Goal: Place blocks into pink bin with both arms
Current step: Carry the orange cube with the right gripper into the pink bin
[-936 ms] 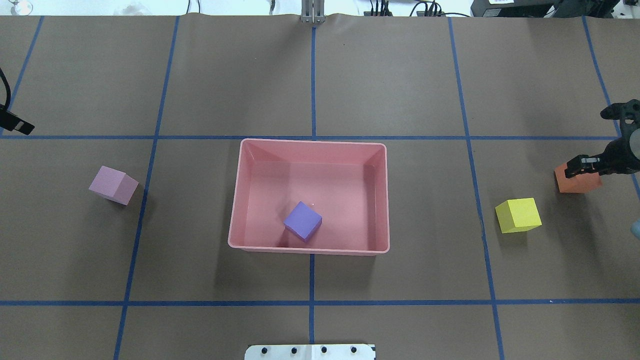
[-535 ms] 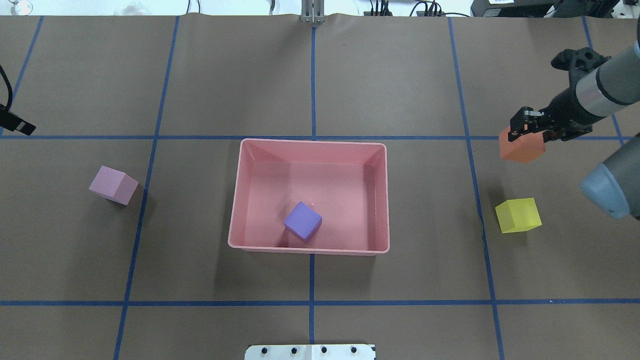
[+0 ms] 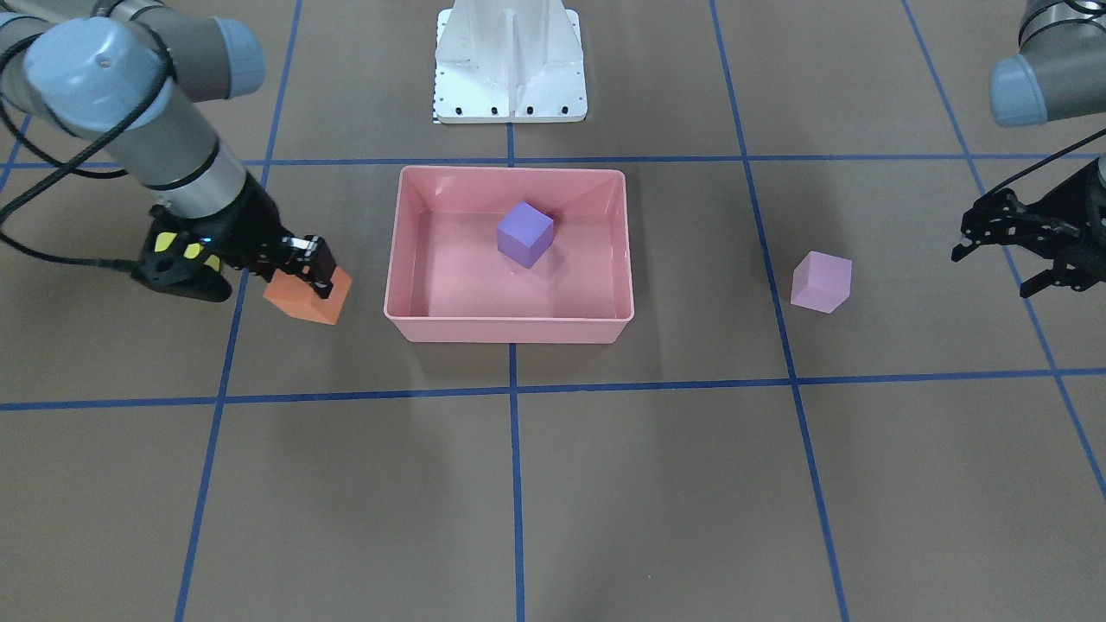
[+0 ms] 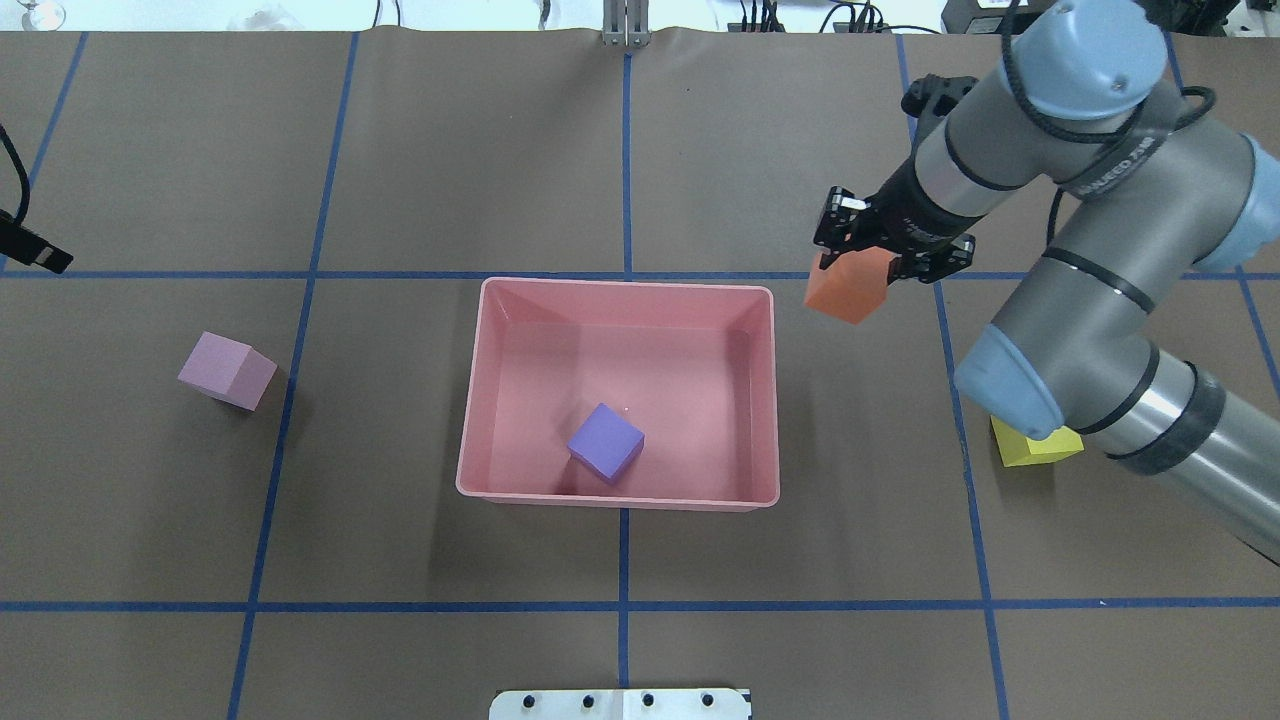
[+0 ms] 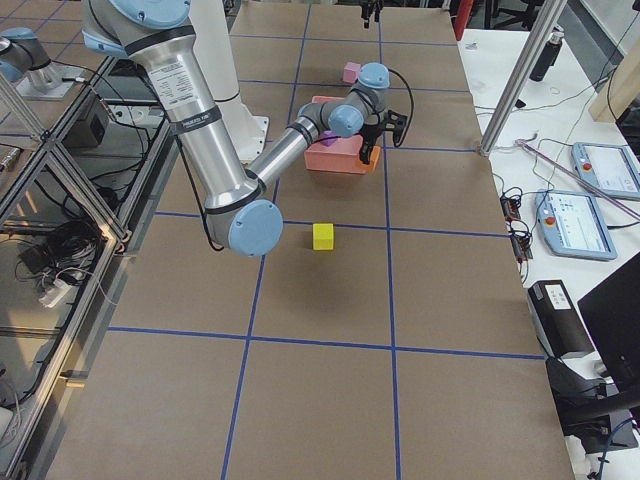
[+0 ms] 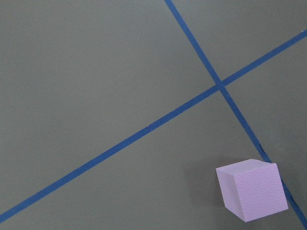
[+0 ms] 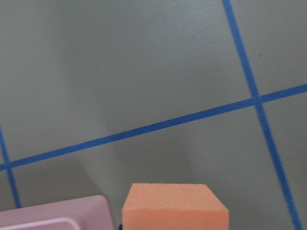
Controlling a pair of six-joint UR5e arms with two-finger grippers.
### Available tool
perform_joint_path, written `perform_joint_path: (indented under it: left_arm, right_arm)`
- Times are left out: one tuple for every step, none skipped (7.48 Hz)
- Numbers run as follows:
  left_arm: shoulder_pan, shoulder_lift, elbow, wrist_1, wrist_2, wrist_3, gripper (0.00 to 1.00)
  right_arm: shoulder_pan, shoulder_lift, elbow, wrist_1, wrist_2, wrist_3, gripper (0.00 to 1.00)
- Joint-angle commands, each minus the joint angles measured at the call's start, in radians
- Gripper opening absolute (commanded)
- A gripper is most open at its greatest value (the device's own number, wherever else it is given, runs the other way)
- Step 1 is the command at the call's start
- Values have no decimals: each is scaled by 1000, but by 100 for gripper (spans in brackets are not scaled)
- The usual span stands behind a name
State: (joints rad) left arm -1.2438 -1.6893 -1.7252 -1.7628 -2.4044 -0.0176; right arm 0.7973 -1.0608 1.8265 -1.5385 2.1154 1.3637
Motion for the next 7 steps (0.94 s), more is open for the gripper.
perform_joint_path:
  left_arm:
    - [1,-6,24,-4,1,1,100]
    - [1,-6,33,-12,1,1,100]
    - [3,-7,38,-12,1,1,100]
    - [4,-9,39,-12,1,-1,100]
    - [24,-7,39,-15,4,-43,100]
    - [49,2,38,-67,23,-95,100]
    - [73,25,30,-139,68,-187,100]
  right_arm:
    - [-126,119,-1,-58,-111,147,0]
    - [-180,160,-9,-95,-161,182,0]
    - [-222,166,-12,-106,-213,193,10]
    - [-258,154,-15,-104,-279,193,99]
    - [-269,150,-15,-106,-329,190,100]
    - [-270,157,-10,-132,-325,180,100]
    - [-270,165,-3,-185,-324,161,100]
